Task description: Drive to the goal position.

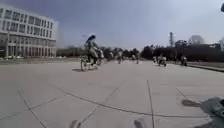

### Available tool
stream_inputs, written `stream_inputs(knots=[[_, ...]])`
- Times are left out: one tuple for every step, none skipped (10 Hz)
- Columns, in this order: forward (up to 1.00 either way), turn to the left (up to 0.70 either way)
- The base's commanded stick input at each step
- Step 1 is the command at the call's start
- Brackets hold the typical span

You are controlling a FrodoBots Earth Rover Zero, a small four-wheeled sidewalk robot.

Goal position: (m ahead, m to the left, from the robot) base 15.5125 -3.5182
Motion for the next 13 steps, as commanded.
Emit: stream_inputs(knots=[[0.85,0.01],[0.85,0.01],[0.85,0.01],[0.85,0.01],[0.85,-0.02],[0.85,-0.16],[0.85,-0.3],[0.85,-0.32],[0.85,-0.2],[0.85,-0.09],[0.85,0.01],[0.85,0.01],[0.85,0.01]])
